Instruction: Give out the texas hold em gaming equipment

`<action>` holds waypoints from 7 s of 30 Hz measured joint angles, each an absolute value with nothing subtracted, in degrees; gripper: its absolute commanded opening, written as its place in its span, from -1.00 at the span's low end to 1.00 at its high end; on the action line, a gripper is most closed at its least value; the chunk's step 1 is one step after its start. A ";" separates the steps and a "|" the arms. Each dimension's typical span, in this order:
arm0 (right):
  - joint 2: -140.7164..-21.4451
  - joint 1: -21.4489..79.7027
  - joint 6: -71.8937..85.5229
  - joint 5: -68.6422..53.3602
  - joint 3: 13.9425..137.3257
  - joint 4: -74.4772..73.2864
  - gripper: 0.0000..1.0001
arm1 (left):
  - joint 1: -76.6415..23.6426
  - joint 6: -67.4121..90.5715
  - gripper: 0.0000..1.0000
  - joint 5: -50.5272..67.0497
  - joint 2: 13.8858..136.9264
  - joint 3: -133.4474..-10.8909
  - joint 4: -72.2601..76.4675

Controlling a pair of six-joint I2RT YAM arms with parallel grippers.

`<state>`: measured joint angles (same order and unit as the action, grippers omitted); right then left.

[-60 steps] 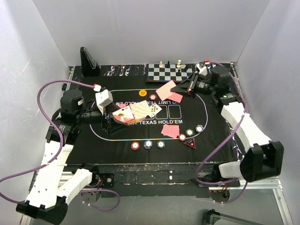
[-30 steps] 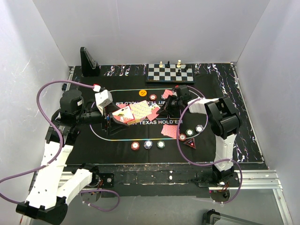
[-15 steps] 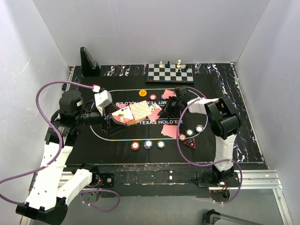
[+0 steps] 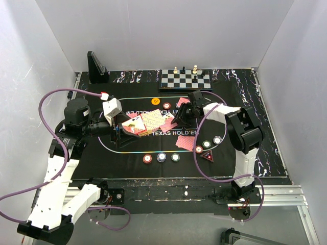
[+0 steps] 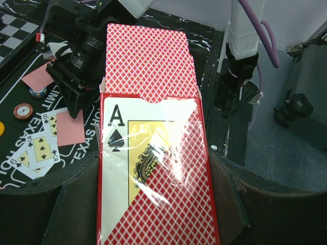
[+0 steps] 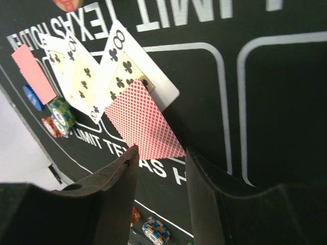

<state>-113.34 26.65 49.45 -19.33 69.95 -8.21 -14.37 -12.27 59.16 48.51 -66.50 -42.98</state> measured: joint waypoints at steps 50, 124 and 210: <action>-80.58 42.92 56.12 -40.14 77.43 -11.03 0.81 | -14.37 -13.91 -1.00 59.20 51.22 -64.20 -40.88; -108.05 28.36 52.16 -34.79 71.22 -8.91 -0.97 | -14.35 -11.27 -1.00 60.97 48.42 -61.36 -37.19; -83.33 29.39 37.65 -25.12 88.47 -40.77 0.77 | -14.00 -11.99 -1.00 62.00 46.44 -59.40 -37.30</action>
